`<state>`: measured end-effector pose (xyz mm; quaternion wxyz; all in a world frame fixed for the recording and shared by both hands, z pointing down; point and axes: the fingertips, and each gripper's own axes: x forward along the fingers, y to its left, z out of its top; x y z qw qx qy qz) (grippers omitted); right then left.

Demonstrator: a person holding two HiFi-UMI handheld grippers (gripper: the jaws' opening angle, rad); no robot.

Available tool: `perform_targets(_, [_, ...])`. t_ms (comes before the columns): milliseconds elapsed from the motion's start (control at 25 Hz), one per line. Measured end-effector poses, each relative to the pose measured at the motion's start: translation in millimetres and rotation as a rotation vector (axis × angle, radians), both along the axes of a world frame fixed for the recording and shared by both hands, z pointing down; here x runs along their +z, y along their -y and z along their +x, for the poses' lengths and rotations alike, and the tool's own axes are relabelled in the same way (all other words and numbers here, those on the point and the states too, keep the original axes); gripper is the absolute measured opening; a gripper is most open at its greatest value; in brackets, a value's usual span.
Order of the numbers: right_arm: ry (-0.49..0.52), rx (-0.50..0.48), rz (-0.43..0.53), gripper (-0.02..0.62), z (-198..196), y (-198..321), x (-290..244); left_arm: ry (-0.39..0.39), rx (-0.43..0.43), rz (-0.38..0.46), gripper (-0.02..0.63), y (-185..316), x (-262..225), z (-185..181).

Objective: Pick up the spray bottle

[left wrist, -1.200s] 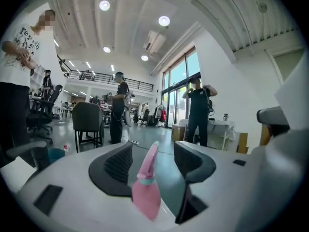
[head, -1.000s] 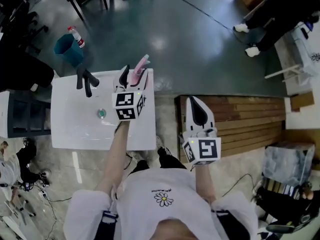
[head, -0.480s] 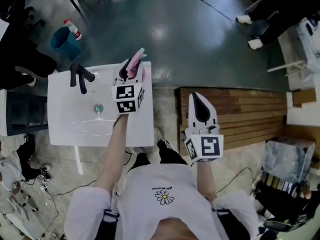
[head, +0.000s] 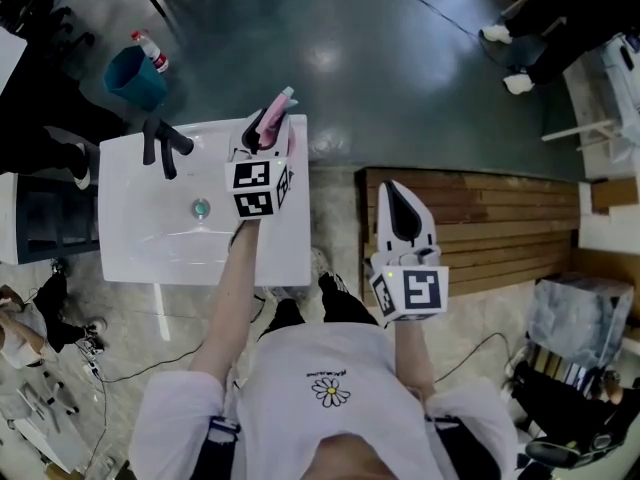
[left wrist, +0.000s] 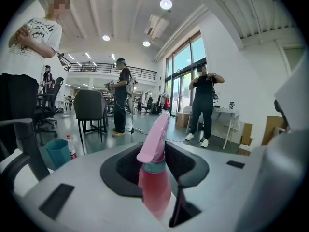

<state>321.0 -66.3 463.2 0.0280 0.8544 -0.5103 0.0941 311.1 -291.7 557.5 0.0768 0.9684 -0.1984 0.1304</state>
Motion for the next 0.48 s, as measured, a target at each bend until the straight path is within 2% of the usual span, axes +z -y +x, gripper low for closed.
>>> perform_targets(240, [-0.005,-0.011,0.011,0.03,-4.6,1.7,-3.8,-0.005,-0.001,0.013,0.149,-3.6,-1.2,-3.0])
perform_targets(480, [-0.025,-0.039,0.033,0.03,-14.4,8.0,-16.0,-0.075,-0.001,0.054,0.147,-11.2,-41.5,-12.4])
